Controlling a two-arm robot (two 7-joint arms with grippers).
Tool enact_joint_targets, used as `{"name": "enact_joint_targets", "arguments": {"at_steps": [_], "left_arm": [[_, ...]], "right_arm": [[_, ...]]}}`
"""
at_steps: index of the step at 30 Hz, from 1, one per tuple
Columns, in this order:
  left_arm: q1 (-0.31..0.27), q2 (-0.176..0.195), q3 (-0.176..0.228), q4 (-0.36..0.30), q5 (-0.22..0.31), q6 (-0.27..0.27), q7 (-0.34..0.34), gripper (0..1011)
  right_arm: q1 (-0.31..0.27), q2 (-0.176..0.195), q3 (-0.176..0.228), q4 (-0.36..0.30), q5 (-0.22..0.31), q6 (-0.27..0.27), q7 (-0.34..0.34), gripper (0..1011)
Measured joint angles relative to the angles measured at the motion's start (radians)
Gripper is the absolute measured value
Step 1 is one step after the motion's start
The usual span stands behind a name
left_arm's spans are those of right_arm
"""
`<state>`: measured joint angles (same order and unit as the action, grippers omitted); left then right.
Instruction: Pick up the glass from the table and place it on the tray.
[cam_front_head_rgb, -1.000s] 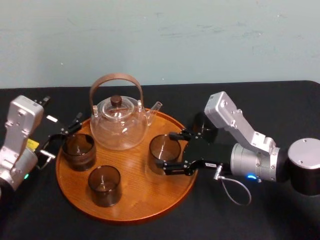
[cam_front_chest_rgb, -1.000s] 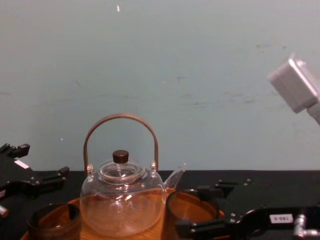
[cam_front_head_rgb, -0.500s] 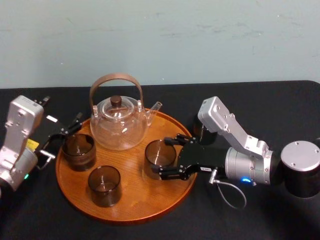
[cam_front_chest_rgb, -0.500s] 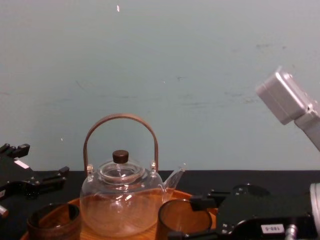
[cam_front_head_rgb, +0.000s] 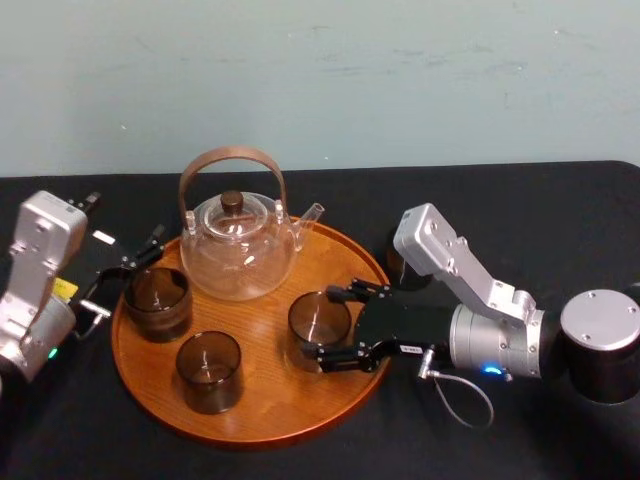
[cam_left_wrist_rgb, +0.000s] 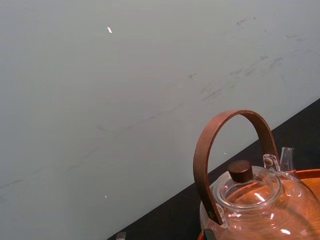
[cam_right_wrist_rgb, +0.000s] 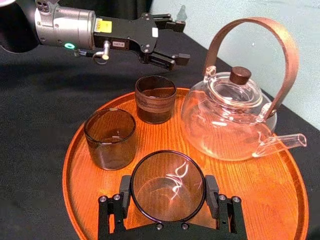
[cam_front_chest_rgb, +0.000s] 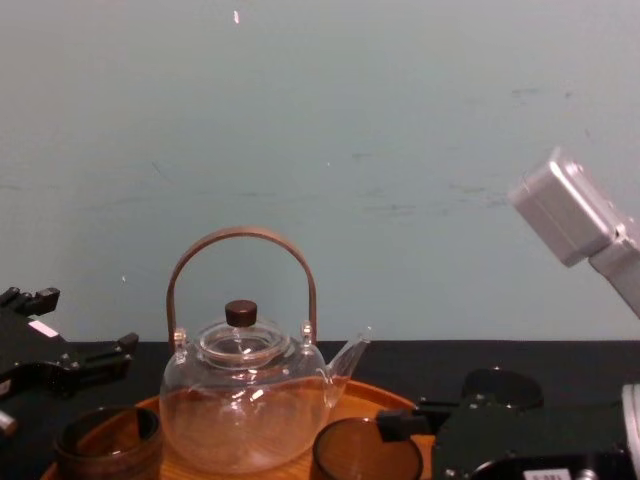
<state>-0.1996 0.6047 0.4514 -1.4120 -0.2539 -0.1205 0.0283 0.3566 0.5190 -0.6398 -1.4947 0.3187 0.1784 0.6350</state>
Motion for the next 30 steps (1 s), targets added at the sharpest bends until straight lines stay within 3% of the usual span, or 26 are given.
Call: {"name": "enact_joint_targets", "arguments": {"at_steps": [30], "left_arm": [[0.0,0.0,0.0,0.0,0.0,0.0,0.0,1001]], "right_arm": [[-0.003,-0.001,-0.023,0.021,0.0,0.001,0.013,900]]}}
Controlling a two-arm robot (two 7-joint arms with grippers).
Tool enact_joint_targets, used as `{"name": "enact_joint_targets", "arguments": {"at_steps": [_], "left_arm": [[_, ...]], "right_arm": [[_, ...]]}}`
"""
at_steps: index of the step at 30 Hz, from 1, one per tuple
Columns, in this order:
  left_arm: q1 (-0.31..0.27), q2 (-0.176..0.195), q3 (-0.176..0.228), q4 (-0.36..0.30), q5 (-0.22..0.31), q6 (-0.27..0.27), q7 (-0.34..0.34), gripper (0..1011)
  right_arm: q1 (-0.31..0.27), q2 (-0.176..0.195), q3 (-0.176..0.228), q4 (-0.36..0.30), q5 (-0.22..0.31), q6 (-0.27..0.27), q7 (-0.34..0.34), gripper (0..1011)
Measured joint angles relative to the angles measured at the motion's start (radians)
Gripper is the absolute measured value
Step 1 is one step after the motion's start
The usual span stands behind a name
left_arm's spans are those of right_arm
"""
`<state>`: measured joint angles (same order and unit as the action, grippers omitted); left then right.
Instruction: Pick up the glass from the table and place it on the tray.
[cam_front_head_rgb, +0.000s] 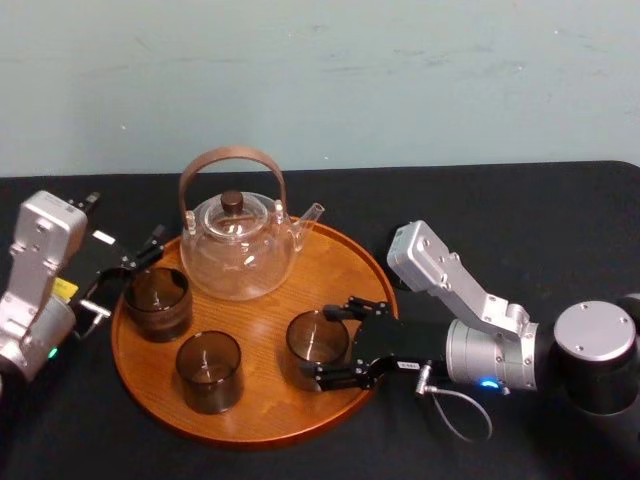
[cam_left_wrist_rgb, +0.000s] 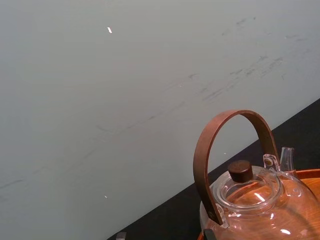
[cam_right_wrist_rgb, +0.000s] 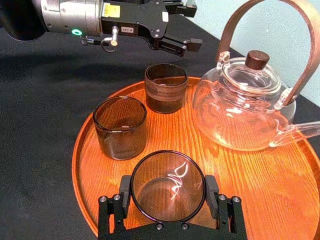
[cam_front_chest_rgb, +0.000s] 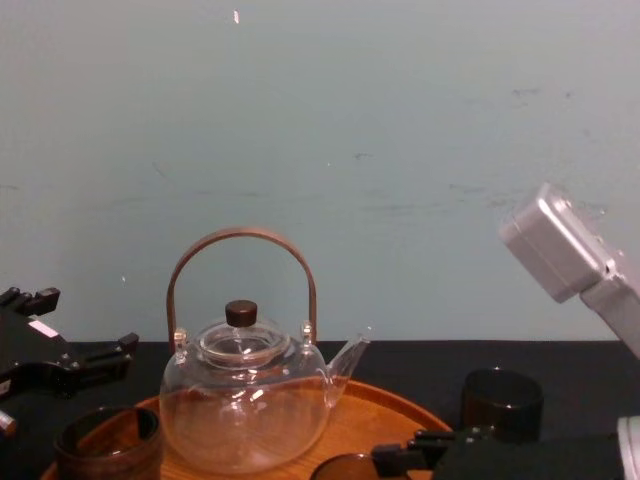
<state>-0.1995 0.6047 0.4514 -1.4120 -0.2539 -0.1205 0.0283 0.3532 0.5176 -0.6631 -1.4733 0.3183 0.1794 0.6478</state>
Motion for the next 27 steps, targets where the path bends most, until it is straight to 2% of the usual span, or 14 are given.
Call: {"name": "enact_joint_targets", "arguments": {"at_steps": [24,27], "left_arm": [[0.0,0.0,0.0,0.0,0.0,0.0,0.0,1001],[0.0,0.0,0.0,0.0,0.0,0.0,0.0,1001]], "right_arm": [[0.002,-0.005,-0.006,0.01,-0.011,0.001,-0.004,900],[0.002,-0.005,-0.006,0.01,-0.011,0.001,-0.005,930]]}}
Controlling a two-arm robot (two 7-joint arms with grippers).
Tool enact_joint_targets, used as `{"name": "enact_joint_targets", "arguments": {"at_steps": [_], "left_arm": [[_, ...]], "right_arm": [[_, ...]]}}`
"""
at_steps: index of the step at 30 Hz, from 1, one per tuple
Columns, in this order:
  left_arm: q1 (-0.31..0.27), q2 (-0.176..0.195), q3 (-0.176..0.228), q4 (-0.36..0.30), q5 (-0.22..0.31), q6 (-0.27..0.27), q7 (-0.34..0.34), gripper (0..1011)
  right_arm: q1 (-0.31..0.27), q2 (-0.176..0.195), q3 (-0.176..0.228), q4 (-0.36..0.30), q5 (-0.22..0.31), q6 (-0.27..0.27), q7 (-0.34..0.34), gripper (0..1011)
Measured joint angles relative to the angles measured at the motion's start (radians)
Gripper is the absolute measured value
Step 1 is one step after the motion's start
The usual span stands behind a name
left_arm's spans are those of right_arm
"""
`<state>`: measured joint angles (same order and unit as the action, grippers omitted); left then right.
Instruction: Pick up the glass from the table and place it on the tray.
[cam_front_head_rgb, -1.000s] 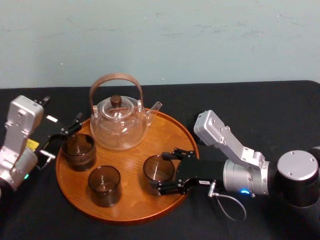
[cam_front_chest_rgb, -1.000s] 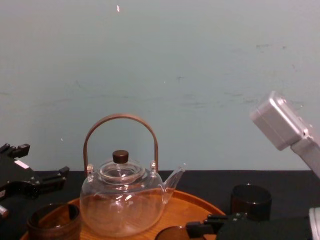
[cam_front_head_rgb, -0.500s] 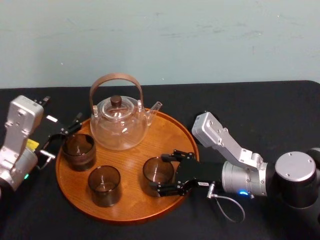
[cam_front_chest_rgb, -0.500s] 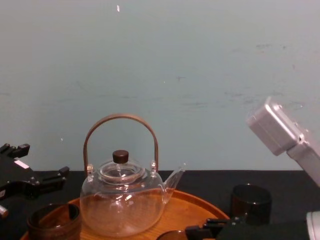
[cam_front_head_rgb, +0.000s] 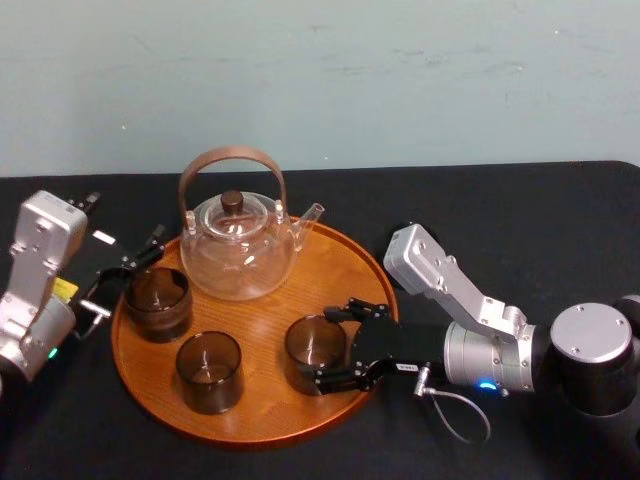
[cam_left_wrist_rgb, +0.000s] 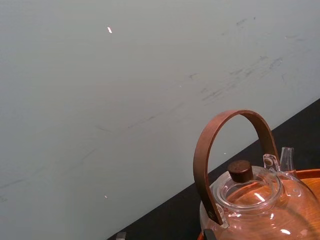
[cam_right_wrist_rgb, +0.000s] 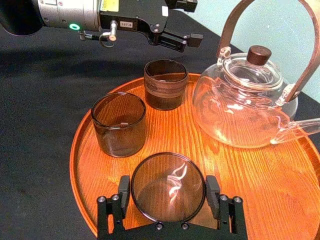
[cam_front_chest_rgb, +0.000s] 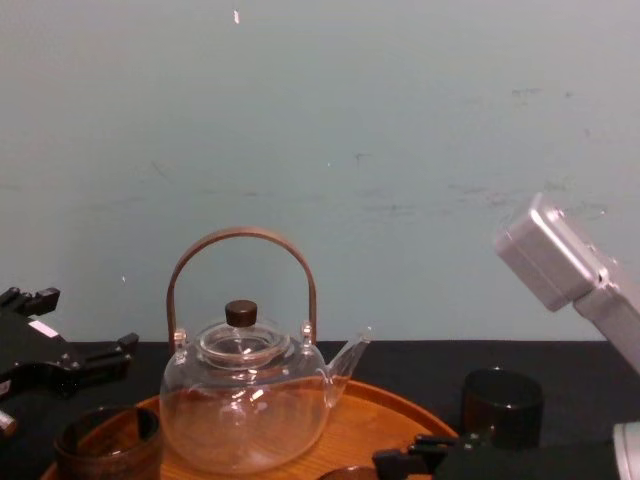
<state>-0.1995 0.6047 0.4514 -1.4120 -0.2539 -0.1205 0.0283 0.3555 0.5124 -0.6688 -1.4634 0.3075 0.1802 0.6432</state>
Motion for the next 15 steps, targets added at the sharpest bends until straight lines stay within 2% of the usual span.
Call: {"name": "enact_joint_targets", "arguments": {"at_steps": [3,15], "left_arm": [[0.0,0.0,0.0,0.0,0.0,0.0,0.0,1001],[0.0,0.0,0.0,0.0,0.0,0.0,0.0,1001]], "right_arm": [[0.0,0.0,0.0,0.0,0.0,0.0,0.0,1000],[0.0,0.0,0.001,-0.001,0.002,0.001,0.0,1002]]}}
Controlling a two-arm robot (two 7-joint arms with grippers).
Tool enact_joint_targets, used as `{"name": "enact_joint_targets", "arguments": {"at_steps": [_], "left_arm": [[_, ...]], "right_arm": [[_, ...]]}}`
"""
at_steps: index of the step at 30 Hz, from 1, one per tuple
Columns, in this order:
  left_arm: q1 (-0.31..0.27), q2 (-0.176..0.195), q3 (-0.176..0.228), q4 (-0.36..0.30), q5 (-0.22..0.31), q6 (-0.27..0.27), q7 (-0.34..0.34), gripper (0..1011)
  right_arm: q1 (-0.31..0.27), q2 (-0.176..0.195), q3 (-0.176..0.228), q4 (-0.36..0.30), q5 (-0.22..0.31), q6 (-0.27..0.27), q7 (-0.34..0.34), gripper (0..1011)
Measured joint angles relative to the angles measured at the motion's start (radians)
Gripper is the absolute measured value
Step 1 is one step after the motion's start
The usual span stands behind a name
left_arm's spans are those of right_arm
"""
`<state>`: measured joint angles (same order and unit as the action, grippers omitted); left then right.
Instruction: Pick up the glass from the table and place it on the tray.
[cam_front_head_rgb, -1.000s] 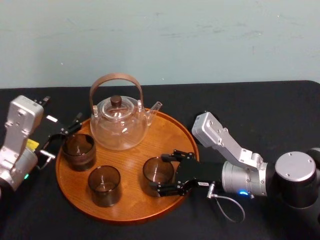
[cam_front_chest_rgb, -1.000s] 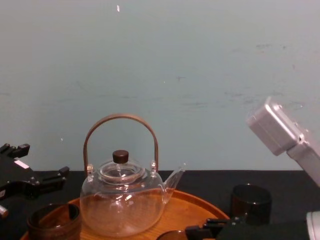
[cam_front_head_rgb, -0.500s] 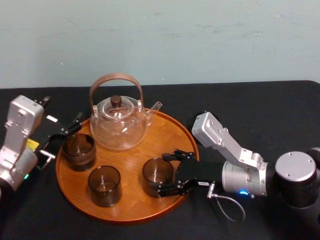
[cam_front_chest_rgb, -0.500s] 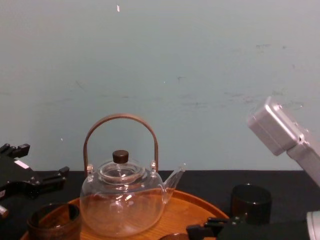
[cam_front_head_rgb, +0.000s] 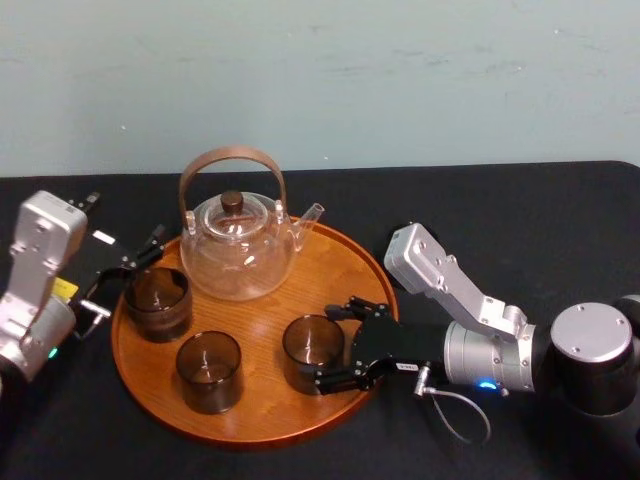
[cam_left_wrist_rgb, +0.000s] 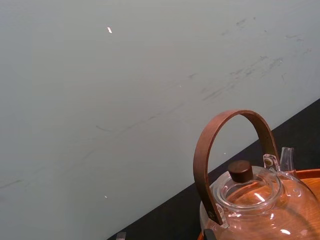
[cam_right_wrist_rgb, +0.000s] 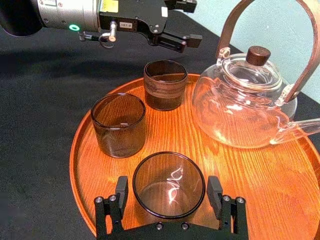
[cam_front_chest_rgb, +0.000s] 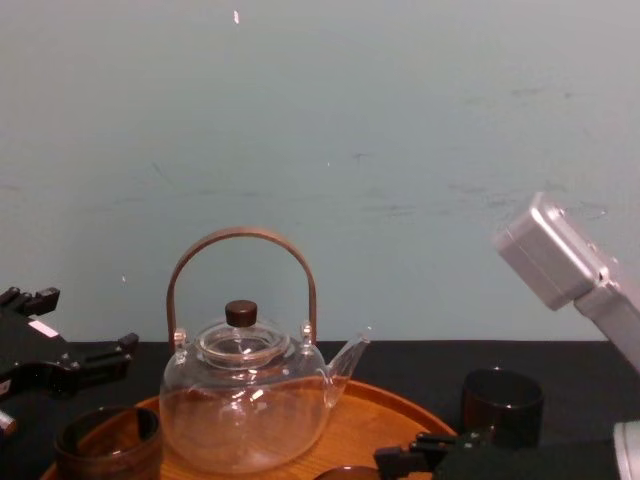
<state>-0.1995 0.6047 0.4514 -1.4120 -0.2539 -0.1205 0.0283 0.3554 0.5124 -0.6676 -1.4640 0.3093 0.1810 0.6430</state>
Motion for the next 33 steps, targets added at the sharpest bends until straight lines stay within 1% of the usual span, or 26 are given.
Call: {"name": "enact_joint_targets", "arguments": {"at_steps": [8,11,14,18,21,28,29,31,33], "left_arm": [[0.0,0.0,0.0,0.0,0.0,0.0,0.0,1002],[0.0,0.0,0.0,0.0,0.0,0.0,0.0,1001],[0.0,0.0,0.0,0.0,0.0,0.0,0.0,1001],[0.0,0.0,0.0,0.0,0.0,0.0,0.0,1001],[0.0,0.0,0.0,0.0,0.0,0.0,0.0,1001],[0.0,0.0,0.0,0.0,0.0,0.0,0.0,1001],[0.0,0.0,0.0,0.0,0.0,0.0,0.0,1001],[0.0,0.0,0.0,0.0,0.0,0.0,0.0,1001],[0.0,0.0,0.0,0.0,0.0,0.0,0.0,1001]], "right_arm": [[-0.001,0.001,0.001,-0.002,0.002,0.0,0.0,1002],[-0.01,0.013,0.012,-0.013,0.016,0.0,0.006,1002],[-0.028,0.039,0.024,-0.039,0.033,0.0,0.012,1002],[-0.047,0.064,0.038,-0.065,0.045,-0.001,0.012,1002],[-0.074,0.095,0.061,-0.094,0.063,-0.009,0.005,1002],[-0.122,0.15,0.1,-0.141,0.09,-0.032,0.0,1002],[-0.138,0.164,0.114,-0.153,0.098,-0.04,-0.006,1002],[-0.153,0.177,0.128,-0.162,0.106,-0.047,-0.013,1002],[-0.183,0.196,0.161,-0.177,0.122,-0.058,-0.036,1002]]}}
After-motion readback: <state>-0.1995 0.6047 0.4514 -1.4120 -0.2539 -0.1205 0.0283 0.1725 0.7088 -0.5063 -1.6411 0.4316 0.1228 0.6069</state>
